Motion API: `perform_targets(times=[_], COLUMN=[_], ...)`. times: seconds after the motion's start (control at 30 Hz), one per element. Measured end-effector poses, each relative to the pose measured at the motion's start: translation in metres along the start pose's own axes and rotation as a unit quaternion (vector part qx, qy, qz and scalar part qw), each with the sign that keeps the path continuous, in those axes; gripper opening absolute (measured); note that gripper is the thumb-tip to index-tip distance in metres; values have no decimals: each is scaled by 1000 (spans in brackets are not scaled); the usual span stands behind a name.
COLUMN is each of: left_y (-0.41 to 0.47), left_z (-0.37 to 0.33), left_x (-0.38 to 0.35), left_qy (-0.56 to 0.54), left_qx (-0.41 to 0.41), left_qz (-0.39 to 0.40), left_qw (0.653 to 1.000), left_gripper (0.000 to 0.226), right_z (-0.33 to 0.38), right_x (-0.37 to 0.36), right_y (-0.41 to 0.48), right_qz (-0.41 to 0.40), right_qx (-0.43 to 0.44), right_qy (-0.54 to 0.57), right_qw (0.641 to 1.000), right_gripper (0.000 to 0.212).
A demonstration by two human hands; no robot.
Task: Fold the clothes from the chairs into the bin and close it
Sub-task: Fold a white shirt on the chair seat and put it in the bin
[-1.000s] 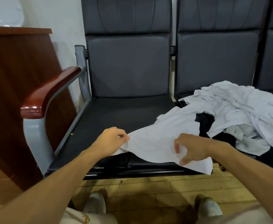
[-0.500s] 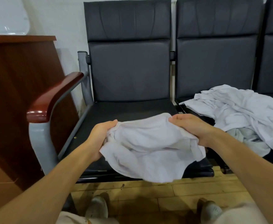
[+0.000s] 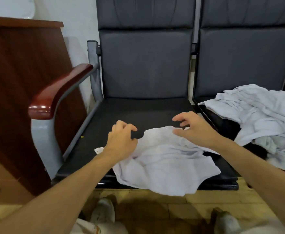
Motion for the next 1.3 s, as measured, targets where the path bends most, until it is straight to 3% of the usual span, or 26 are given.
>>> perform_targets(times=[0.07, 0.17, 0.23, 0.4, 0.47, 0.57, 0.63, 0.77, 0.87, 0.93, 1.0, 1.1, 1.2, 1.3], left_y=[-5, -19, -23, -11, -1, 15, 22, 24, 12, 4, -3, -14, -22, -18], left_z=[-20, -46, -51, -35, -23, -12, -10, -22, -30, -35, -44, -62, -73, -69], left_x=[-8, -30, -41, -56, -60, -59, -58, -58, -54, -49, -42, -42, -51, -51], left_qy=[-9, 17, 76, 107, 143, 198, 210, 136, 31, 61, 113, 123, 135, 131], left_qx=[-82, -201, -221, -157, -131, -96, -89, -174, -182, -187, -213, -236, -244, -239], left_qz=[76, 234, 285, 336, 332, 288, 248, 188, 231, 254, 226, 164, 126, 101], left_qw=[994, 951, 930, 922, 923, 932, 941, 957, 955, 947, 944, 950, 952, 957], left_gripper=[26, 31, 42, 51, 49, 47, 47, 37, 48, 67, 73, 63, 51, 29], right_z=[1, -9, -21, -45, -50, -49, -45, -40, -40, -40, -41, -36, -30, -25], right_x=[-2, 1, 6, 7, 3, -7, -12, -12, -10, -7, -4, 7, 17, 20], right_y=[-9, -21, -27, -38, -34, -24, -18, -8, -7, -7, -10, -16, -24, -31], right_qz=[60, 161, 201, 318, 332, 326, 303, 234, 198, 180, 164, 123, 133, 153], right_qx=[33, 8, -9, -48, -60, -56, -42, -8, 0, 3, -23, -98, -147, -152], right_qy=[-97, -181, -215, -297, -305, -315, -284, -243, -235, -227, -166, 44, 241, 322], right_qw=[993, 970, 956, 899, 890, 890, 909, 941, 952, 957, 972, 987, 950, 922], right_gripper=[10, 11, 4, 72, 86, 92, 80, 42, 25, 21, 21, 25, 26, 24])
Point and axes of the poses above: each hand's wrist, its own y-axis towards the middle knuckle, its own x-axis out of the back of the hand, z = x × y, the point moved 3 cm from there along y, towards the middle knuckle, and after that the axes turned 13 degrees about -x, right-handed, at the moved point
